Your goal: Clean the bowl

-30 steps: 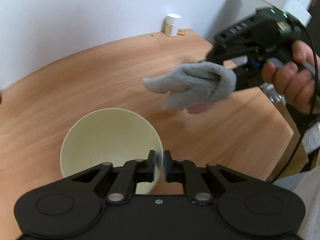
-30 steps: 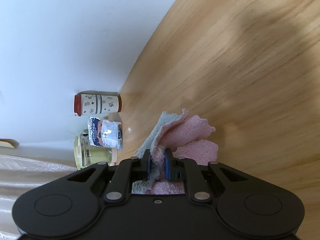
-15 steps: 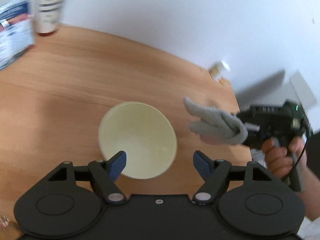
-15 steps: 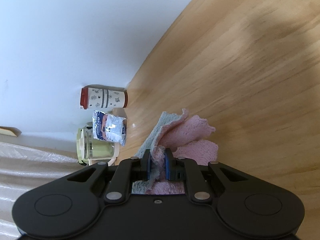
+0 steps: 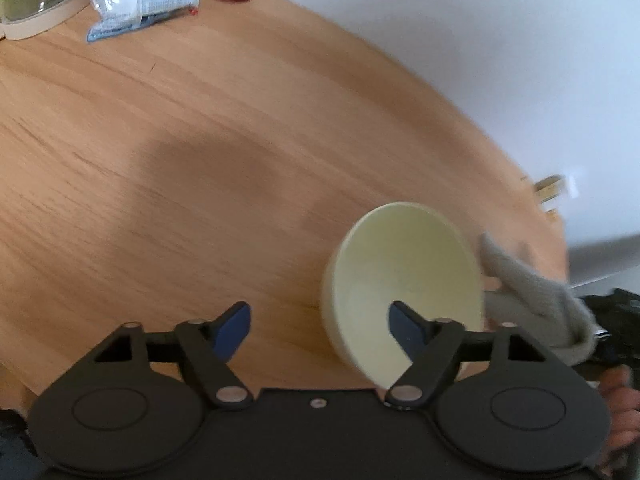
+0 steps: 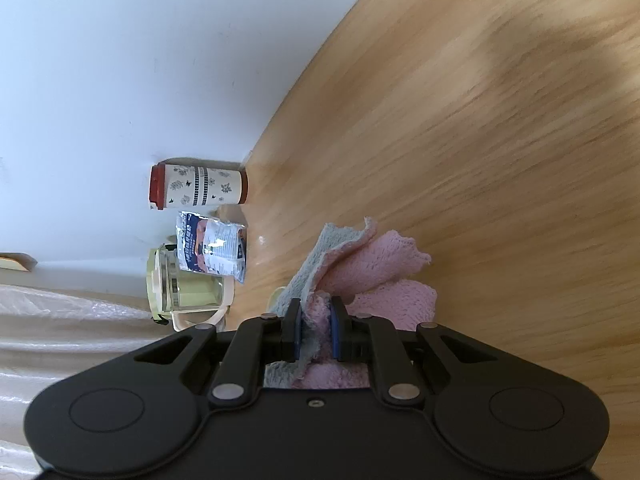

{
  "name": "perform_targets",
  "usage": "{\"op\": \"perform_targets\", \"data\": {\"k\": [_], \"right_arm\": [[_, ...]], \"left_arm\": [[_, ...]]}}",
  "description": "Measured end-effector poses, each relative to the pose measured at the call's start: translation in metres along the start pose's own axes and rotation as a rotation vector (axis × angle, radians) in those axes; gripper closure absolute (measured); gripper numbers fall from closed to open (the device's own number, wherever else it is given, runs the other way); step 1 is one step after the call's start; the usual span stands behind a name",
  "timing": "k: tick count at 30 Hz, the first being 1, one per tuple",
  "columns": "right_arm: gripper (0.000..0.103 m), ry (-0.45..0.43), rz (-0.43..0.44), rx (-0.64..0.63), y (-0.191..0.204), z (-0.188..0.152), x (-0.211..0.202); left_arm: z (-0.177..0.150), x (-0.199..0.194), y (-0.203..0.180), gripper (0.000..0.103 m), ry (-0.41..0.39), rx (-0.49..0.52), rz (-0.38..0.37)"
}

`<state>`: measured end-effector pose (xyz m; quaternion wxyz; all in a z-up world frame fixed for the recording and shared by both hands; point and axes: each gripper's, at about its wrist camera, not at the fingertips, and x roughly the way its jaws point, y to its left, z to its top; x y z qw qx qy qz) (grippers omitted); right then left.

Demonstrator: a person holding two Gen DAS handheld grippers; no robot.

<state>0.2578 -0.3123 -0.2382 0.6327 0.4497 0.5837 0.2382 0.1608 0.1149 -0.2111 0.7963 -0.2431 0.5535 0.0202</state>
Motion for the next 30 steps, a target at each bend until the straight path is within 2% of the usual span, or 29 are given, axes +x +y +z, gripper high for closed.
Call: {"op": "perform_targets", "data": {"k": [5, 7, 10, 13, 15, 16, 18, 20, 24, 30], "right_arm": [[0.087, -0.003, -0.02, 0.005, -0.002, -0.003, -0.002], [0.087, -0.007, -0.023, -0.006, -0.002, -0.005, -0.003], [0.087, -0.021, -0.035, -0.007, -0.001, -0.005, -0.004], [0.087, -0.033, -0.033, -0.001, 0.001, -0.003, -0.005], [0.087, -0.038, -0.035, 0.006, 0.001, -0.002, -0.005], [0.087, -0.042, -0.037, 0.012, 0.001, -0.001, -0.006], [0.087, -0.05, -0.038, 0.029, 0.0, 0.0, -0.005], [0.087, -0.054, -0.037, 0.048, -0.001, 0.0, -0.003], [0.087, -0.061, -0.043, 0.084, -0.005, -0.001, 0.008], [0.087, -0.042, -0.035, 0.146, -0.018, -0.005, 0.026]], "left_arm": [[0.005, 0.009, -0.008, 0.044, 0.019, 0.019, 0.01], [0.006, 0.012, -0.008, 0.057, 0.026, 0.026, 0.01], [0.008, 0.023, -0.008, 0.058, 0.069, 0.026, -0.002], [0.011, 0.027, -0.006, 0.064, 0.057, 0.022, 0.02], [0.015, 0.032, -0.006, 0.071, 0.096, 0.038, -0.014], [0.016, 0.034, -0.007, 0.08, 0.112, 0.048, -0.025], [0.017, 0.037, -0.009, 0.08, 0.127, 0.068, -0.034], [0.019, 0.038, -0.008, 0.085, 0.132, 0.067, -0.047], [0.028, 0.042, 0.002, 0.09, 0.139, 0.057, -0.114], [0.038, 0.037, -0.009, 0.093, 0.109, 0.276, -0.135]]}}
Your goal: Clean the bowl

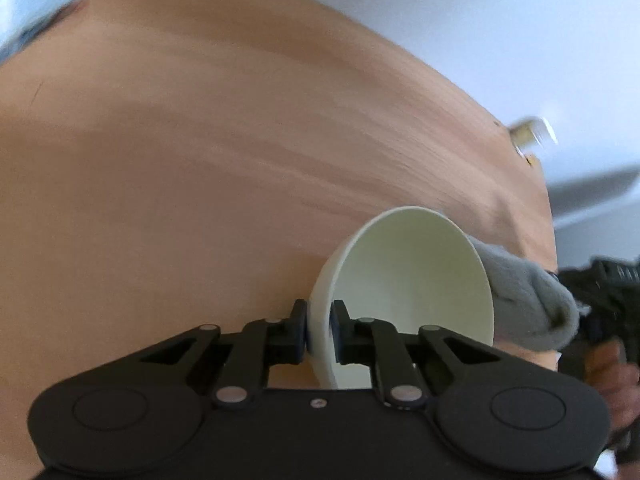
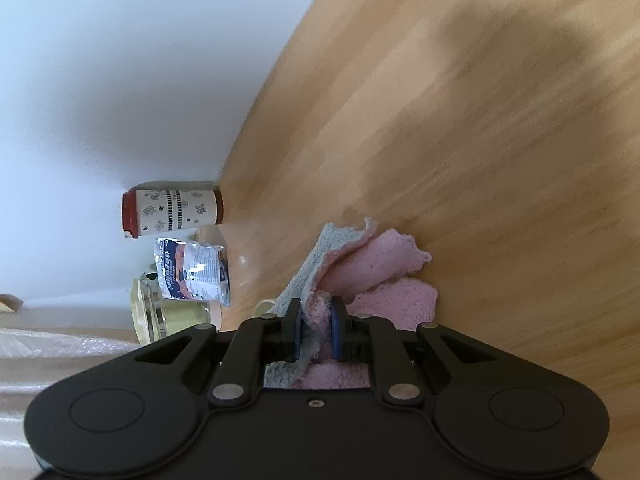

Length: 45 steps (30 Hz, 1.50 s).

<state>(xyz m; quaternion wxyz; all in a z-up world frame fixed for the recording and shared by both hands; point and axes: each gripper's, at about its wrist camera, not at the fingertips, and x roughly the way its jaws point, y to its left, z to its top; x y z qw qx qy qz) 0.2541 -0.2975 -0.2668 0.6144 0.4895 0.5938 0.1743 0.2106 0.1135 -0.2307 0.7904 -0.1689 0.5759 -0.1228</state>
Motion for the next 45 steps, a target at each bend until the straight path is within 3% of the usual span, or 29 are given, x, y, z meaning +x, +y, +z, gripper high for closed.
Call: {"op": "perform_targets", "data": {"k": [10, 13, 20, 26, 28, 34, 38, 42, 45], "right_arm": [[0.086, -0.017, 0.037, 0.158, -0.021, -0.009, 0.015], [0.086, -0.022, 0.037, 0.201, -0.028, -0.014, 0.022], [0.086, -0.006, -0.011, 0.186, -0.028, -0.024, 0.044], [0.086, 0.04, -0.012, 0.066, -0.004, -0.018, 0.058], [0.086, 0.066, -0.044, 0.01, 0.007, -0.015, 0.063], [0.086, 0.08, -0.125, -0.091, 0.032, -0.013, 0.073], [0.086, 0.084, -0.126, -0.161, 0.059, -0.025, 0.081], [0.087, 0.066, -0.198, -0.285, 0.092, -0.041, 0.089], [0.088, 0.052, -0.213, -0.279, 0.092, -0.045, 0.086]], "left_arm": [[0.003, -0.012, -0.001, 0.093, -0.03, 0.235, -0.049], [0.003, -0.017, -0.007, 0.093, -0.043, 0.349, -0.043], [0.007, -0.019, -0.003, 0.093, -0.044, 0.419, -0.06], [0.004, -0.027, -0.013, 0.087, -0.073, 0.519, -0.098], [-0.003, -0.029, -0.023, 0.087, -0.099, 0.598, -0.082], [-0.016, -0.033, -0.026, 0.087, -0.124, 0.67, -0.063], [-0.018, -0.032, -0.027, 0.087, -0.118, 0.656, -0.07], [-0.022, -0.038, -0.019, 0.087, -0.118, 0.645, -0.07], [-0.023, -0.037, -0.019, 0.087, -0.12, 0.646, -0.063]]}}
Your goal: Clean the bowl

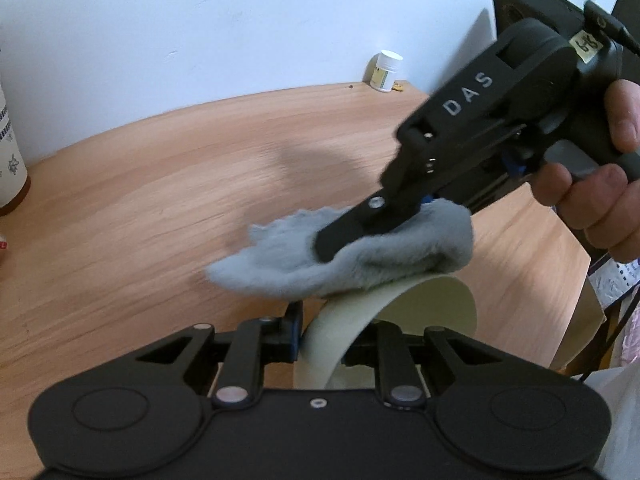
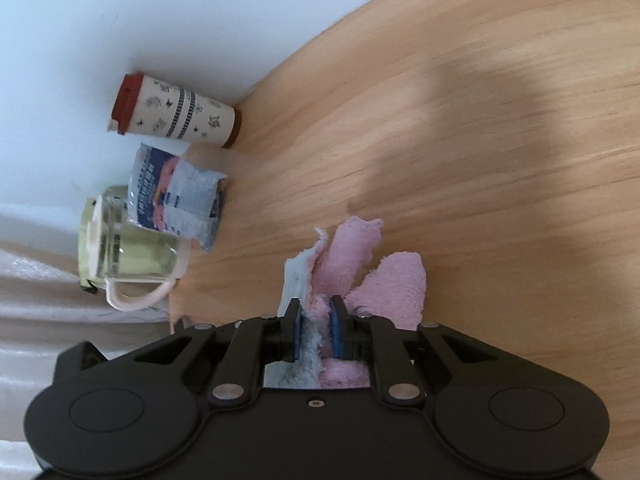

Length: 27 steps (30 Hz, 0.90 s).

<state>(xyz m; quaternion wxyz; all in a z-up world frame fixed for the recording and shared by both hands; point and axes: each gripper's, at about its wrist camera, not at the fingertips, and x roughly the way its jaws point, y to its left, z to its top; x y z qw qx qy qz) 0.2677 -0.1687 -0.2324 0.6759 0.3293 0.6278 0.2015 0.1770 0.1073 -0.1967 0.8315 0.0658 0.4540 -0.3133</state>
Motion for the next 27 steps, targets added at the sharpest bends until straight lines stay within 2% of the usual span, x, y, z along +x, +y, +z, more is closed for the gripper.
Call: {"op": "perform_targets", "data": {"k": [7, 10, 19, 23, 25, 27], "right_arm": [[0.088, -0.028, -0.065, 0.136, -0.04, -0.023, -0.018], [0.088, -0.034, -0.041, 0.205, -0.056, -0.032, -0.022], [0.087, -0.044, -0.064, 0.11, -0.027, -0.015, -0.02], [0.087, -0.047, -0.034, 0.037, -0.002, -0.013, -0.018], [0.087, -0.038, -0.022, 0.011, 0.007, -0.012, -0.017], [0.088, -0.037, -0.049, -0.041, 0.016, -0.012, -0.015]], "left_arm": [[-0.001, -0.002, 0.0, 0.086, 0.001, -0.032, -0.007], [0.002, -0.002, -0.002, 0.086, 0.003, -0.039, -0.008], [0.009, 0.007, -0.008, 0.084, 0.003, -0.042, -0.001], [0.01, 0.008, -0.017, 0.083, 0.002, 0.01, 0.006], [0.01, 0.009, -0.017, 0.083, 0.002, 0.005, 0.001], [0.011, 0.01, -0.017, 0.083, 0.002, 0.003, -0.003]]}}
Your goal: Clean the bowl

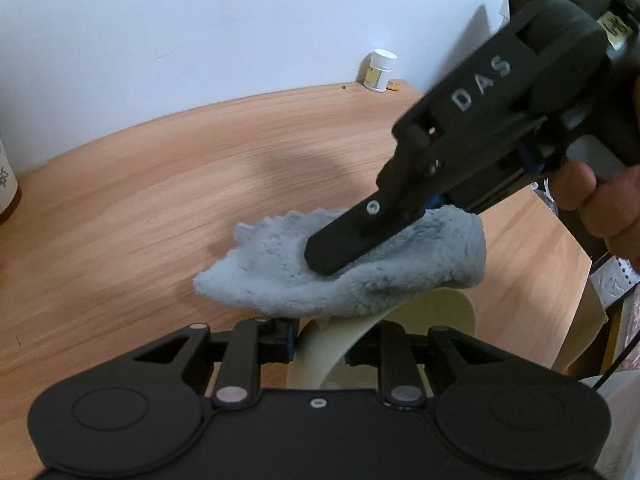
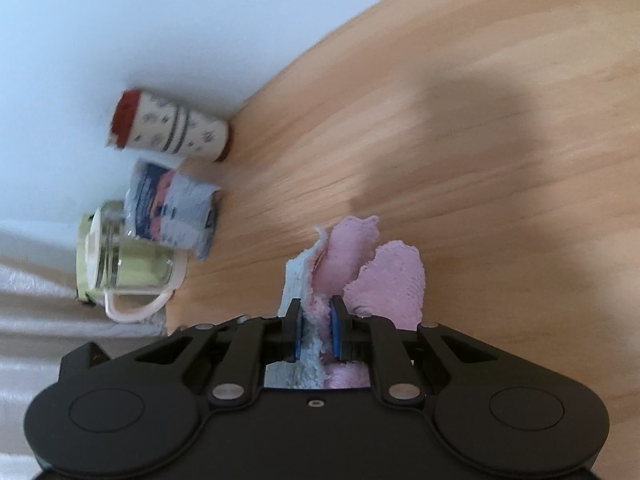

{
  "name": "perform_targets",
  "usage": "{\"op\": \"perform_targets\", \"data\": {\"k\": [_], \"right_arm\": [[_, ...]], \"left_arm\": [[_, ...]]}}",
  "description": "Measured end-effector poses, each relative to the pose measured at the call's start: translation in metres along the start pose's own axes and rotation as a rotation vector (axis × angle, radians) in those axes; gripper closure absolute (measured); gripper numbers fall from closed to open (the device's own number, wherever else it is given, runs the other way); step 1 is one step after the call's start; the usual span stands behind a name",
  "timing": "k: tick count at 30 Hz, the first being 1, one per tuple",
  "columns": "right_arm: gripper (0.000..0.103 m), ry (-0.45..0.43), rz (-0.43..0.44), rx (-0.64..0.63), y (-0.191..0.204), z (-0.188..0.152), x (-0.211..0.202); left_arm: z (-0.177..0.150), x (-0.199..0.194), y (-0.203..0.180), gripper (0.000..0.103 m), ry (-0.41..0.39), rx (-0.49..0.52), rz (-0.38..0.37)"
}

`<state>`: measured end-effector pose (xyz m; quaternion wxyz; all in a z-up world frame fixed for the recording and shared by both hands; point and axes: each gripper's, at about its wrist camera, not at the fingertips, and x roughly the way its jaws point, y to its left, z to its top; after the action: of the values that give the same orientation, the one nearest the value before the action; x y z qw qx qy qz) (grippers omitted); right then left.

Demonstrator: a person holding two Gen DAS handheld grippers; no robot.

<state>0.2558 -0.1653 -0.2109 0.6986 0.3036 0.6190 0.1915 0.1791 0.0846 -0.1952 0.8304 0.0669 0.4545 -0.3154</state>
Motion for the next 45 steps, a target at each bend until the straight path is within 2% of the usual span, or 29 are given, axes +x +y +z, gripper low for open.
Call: {"op": "perform_targets", "data": {"k": [4, 9, 17, 21, 25, 33, 36, 40, 45], "right_arm": [[0.089, -0.011, -0.03, -0.019, -0.007, 0.0, -0.004], [0.089, -0.021, -0.039, 0.023, -0.038, -0.005, -0.021], [0.089, -0.004, 0.009, 0.171, -0.097, -0.013, -0.047], [0.089, 0.012, 0.032, 0.187, -0.111, -0.014, -0.053], [0.089, 0.03, 0.049, 0.183, -0.116, -0.01, -0.052], [0.089, 0.065, 0.069, 0.127, -0.109, -0.004, -0.047], [0.089, 0.082, 0.072, 0.101, -0.102, -0.003, -0.044], [0.088, 0.106, 0.064, 0.066, -0.097, -0.001, -0.04], [0.089, 0.121, 0.06, 0.058, -0.093, 0.0, -0.036]], "left_arm": [[0.003, 0.0, -0.006, 0.081, 0.006, 0.002, 0.006], [0.01, 0.005, -0.023, 0.079, 0.019, 0.013, 0.032], [0.019, 0.019, -0.049, 0.078, 0.042, -0.011, 0.074], [0.022, 0.022, -0.055, 0.078, 0.057, -0.005, 0.081], [0.024, 0.022, -0.055, 0.077, 0.074, -0.02, 0.086], [0.012, 0.011, -0.043, 0.074, 0.081, -0.172, 0.125], [0.003, 0.007, -0.039, 0.072, 0.07, -0.238, 0.147], [-0.007, 0.003, -0.038, 0.071, 0.061, -0.265, 0.181], [-0.02, -0.006, -0.034, 0.065, 0.035, -0.314, 0.188]]}}
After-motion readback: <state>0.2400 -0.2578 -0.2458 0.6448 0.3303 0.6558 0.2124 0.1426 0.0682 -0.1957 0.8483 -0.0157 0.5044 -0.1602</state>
